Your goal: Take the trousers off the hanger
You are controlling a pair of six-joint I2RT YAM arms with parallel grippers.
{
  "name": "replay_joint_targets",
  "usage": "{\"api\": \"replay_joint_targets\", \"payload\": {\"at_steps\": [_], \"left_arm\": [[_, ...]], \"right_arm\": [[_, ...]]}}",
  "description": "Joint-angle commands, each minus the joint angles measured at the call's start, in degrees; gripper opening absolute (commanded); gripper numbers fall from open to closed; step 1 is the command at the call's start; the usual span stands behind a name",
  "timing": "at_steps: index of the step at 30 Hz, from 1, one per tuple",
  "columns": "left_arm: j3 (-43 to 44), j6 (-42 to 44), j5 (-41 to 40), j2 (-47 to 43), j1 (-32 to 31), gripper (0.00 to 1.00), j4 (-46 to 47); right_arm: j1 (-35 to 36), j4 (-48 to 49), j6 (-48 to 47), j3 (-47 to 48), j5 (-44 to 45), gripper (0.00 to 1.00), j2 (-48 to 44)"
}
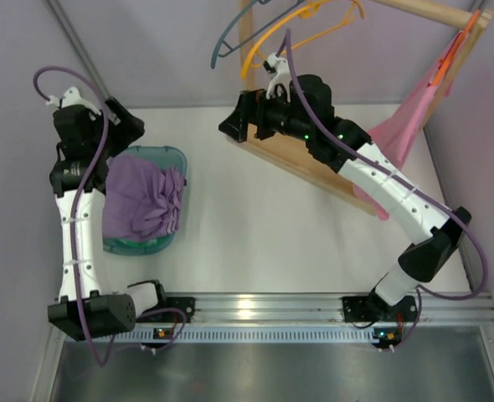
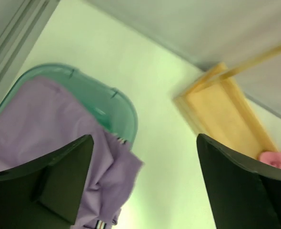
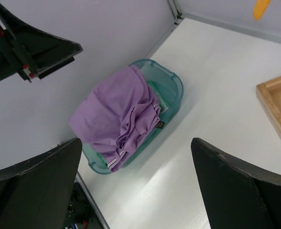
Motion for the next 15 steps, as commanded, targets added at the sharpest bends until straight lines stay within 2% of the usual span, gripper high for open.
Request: {"api": "replay_joint_targets", "payload": {"at_steps": [1, 2, 5, 9, 11, 14, 15], "left_arm": [[6.7, 7.8, 10.6, -2.4, -0.2, 0.98, -3.3], [8.0, 8.3, 15.0, -2.4, -0.2, 0.98, -3.4], [13.1, 11.0, 20.8, -2.5, -0.2, 0.98, -3.4], [15.2, 13.6, 20.3, -4.5, -0.3, 0.98, -3.4], [13.0, 14.7, 19.9, -7.2, -0.9, 0.98, -3.4], [8.2, 18.2, 20.0, -13.7, -1.4, 0.98, -3.3], [3.4, 20.2, 19.1, -15.8, -1.9, 0.98, -3.2]], "right_arm": [[0.0, 1.7, -3.3, 2.4, -0.3, 0.99, -6.5], [0.1, 1.7, -4.9, 2.3, 0.3, 0.99, -8.5], [0.0, 2.0, -8.8, 0.5, 3.3, 0.99, -13.1], [0.0, 4.1, -12.3, -8.5, 9.7, 0.99, -20.2], [0.0, 6.6, -13.7, -12.1, 14.3, 0.99, -25.2], [0.0, 11.6, -15.6, -24.4, 19.7, 0.99, -32.5], [0.0, 16.2, -15.7, -27.6, 21.2, 0.99, -34.4]]}}
